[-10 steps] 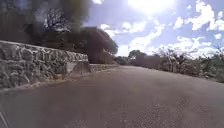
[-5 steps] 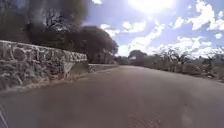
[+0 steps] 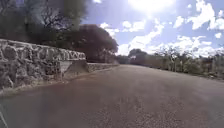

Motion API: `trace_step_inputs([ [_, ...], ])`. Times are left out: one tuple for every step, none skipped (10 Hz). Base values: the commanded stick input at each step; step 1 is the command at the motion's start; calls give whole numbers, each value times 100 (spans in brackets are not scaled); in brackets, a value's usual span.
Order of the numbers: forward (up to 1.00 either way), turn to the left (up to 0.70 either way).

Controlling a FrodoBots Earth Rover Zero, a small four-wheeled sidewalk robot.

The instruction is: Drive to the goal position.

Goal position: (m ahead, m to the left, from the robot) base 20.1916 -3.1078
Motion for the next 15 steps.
trace_step_inputs([
  [50, 0],
  [50, 0],
  [50, 0],
  [50, 0],
  [50, 0],
  [50, 0],
  [50, 0],
  [50, 0],
  [50, 0],
  [50, 0],
  [50, 0],
  [50, 0],
  [50, 0],
  [50, 0],
  [50, 0],
])
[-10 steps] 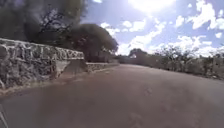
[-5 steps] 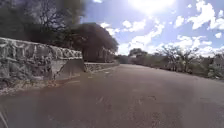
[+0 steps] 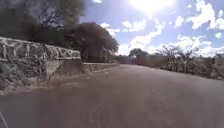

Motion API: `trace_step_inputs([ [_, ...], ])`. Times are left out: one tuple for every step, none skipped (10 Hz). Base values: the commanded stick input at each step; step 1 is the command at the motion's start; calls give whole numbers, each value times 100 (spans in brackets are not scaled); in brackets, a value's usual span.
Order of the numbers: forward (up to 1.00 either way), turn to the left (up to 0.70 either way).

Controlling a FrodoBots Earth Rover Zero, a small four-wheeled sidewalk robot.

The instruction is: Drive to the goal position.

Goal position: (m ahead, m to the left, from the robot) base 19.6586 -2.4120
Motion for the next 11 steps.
trace_step_inputs([
  [50, 0],
  [50, 0],
  [50, 0],
  [50, 0],
  [50, 0],
  [50, 0],
  [50, 0],
  [50, 0],
  [50, 0],
  [50, 0],
  [50, 0],
])
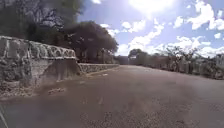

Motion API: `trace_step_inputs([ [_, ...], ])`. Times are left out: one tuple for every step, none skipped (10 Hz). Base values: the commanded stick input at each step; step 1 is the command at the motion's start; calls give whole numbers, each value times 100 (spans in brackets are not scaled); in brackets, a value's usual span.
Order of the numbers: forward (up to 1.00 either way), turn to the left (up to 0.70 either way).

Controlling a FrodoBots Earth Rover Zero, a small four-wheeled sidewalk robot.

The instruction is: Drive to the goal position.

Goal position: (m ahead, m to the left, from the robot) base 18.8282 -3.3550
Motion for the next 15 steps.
trace_step_inputs([
  [50, 0],
  [50, 0],
  [50, 0],
  [50, 0],
  [50, 0],
  [50, 0],
  [50, 0],
  [50, 0],
  [50, 0],
  [50, 0],
  [50, 0],
  [50, -50],
  [50, -43],
  [50, -36],
  [50, -27],
])
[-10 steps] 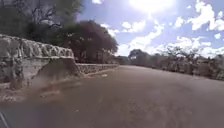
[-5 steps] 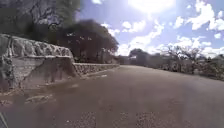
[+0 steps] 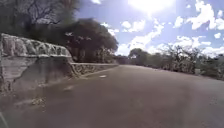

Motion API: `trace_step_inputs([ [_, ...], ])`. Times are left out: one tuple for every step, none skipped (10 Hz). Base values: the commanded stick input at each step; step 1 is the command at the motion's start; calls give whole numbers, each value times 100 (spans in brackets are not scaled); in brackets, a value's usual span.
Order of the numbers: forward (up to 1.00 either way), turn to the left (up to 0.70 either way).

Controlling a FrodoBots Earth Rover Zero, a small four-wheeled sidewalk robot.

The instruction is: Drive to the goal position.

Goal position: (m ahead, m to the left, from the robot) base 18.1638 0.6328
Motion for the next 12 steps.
trace_step_inputs([
  [50, -17],
  [50, -8],
  [50, 0],
  [50, 0],
  [50, 0],
  [50, 0],
  [50, 0],
  [50, 0],
  [50, 0],
  [50, 0],
  [50, 0],
  [50, 0],
])
